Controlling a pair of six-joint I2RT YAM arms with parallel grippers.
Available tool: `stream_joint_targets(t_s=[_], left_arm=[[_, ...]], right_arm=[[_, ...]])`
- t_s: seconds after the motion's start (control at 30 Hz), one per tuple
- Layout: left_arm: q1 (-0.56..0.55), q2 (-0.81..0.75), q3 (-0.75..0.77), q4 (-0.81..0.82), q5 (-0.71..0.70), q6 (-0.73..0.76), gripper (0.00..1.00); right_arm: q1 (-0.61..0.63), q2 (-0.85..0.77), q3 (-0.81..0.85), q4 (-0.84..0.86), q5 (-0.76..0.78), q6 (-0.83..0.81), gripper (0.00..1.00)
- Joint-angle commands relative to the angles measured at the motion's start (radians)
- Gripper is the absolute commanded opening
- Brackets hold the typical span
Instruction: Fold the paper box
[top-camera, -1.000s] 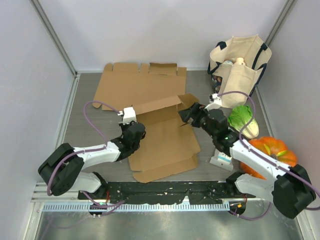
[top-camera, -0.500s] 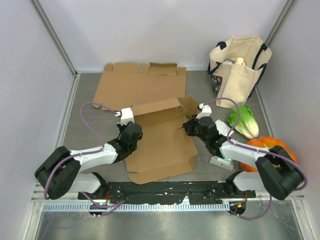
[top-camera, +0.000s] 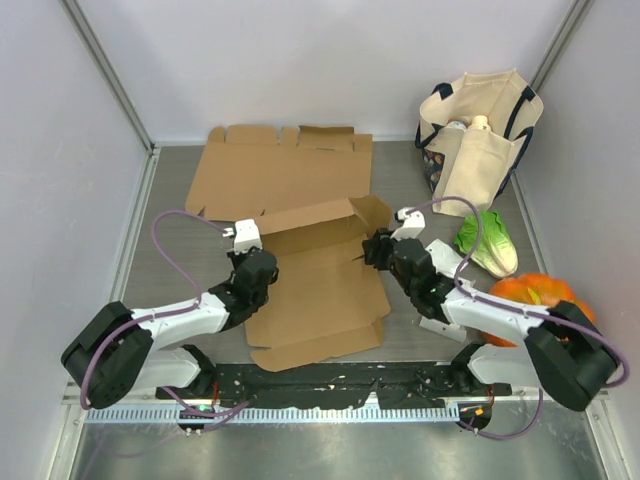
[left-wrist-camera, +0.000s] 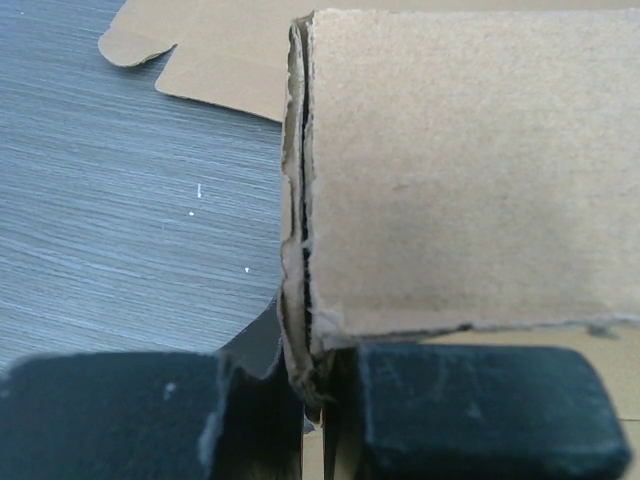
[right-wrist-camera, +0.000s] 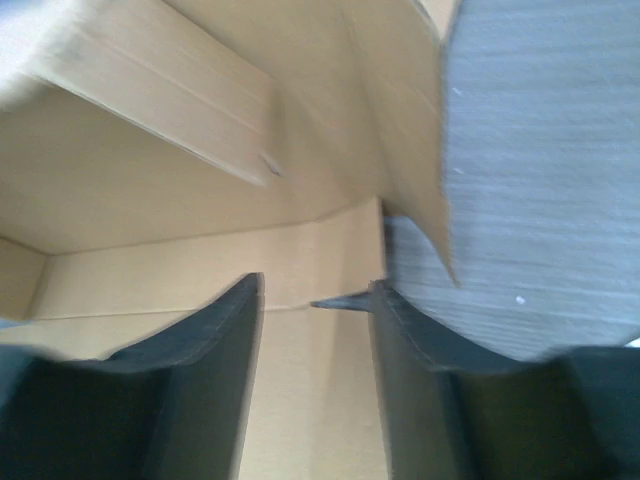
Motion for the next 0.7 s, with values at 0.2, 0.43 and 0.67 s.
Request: stream_joint_targets(t_s=[0.2, 0.43, 0.67], left_arm=[[0.014, -0.008, 0.019, 0.033, -0.028, -0.006, 0.00], [0.014, 0.000, 0.022, 0.036, -0.032, 0.000, 0.00], [0.015, -0.005, 0.015, 0.042, -0.025, -0.001, 0.00]], right_arm=[[-0.027, -0.129, 0.421, -0.500, -0.158, 0.017, 0.83], [-0.169, 0.063, 0.640, -0.623, -0.415, 0.246, 0.80], [-0.177, 0.131, 0.615, -0.519, -0.552, 0.383, 0.70]])
